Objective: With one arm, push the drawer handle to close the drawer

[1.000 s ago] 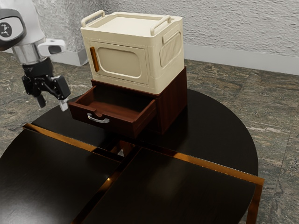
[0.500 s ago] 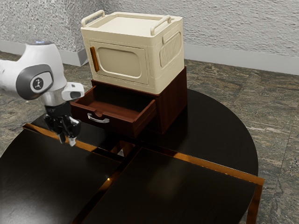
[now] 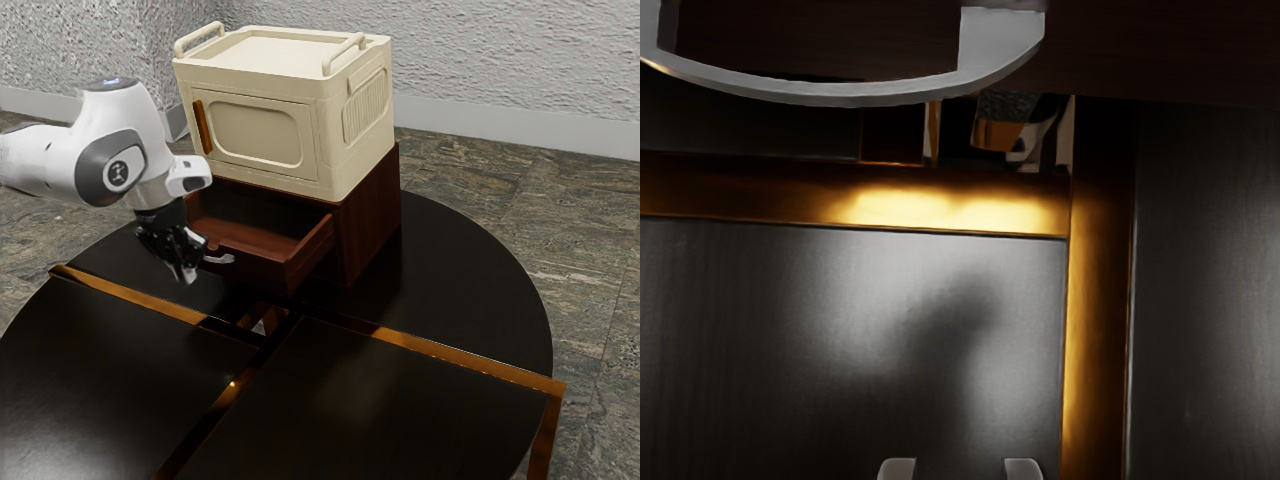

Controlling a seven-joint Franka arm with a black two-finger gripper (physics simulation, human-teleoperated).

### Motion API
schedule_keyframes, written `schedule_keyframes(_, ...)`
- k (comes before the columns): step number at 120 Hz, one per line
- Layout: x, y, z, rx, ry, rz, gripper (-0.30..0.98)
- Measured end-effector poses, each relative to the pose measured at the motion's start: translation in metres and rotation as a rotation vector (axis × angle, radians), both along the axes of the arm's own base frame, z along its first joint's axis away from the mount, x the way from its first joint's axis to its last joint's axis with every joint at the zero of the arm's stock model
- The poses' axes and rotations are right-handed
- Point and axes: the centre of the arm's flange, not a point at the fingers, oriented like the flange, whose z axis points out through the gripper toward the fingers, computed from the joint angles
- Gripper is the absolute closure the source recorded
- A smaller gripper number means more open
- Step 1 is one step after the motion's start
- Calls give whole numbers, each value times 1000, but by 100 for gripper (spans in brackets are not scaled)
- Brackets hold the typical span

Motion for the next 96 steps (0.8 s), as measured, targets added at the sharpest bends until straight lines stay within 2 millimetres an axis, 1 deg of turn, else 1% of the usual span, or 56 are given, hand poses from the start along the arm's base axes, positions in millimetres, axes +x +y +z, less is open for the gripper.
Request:
schedule_keyframes(14,7,0,-5,0,2,0,71)
schedule_keyframes(22,14,0,-11,1,9,1,71)
schedule_keyframes(34,28,1,-14,4,7,0,72)
schedule_keyframes(45,33,0,-17,5,10,-1,72)
schedule_keyframes(53,37,0,-17,6,7,-2,72)
schedule_keyframes(65,50,1,-18,9,2,-1,72)
schedule_keyframes(74,52,6,-19,11,2,8,72)
schedule_keyframes(86,54,20,-24,13,9,30,72)
schedule_keyframes(96,70,26,-23,19,-1,38,72)
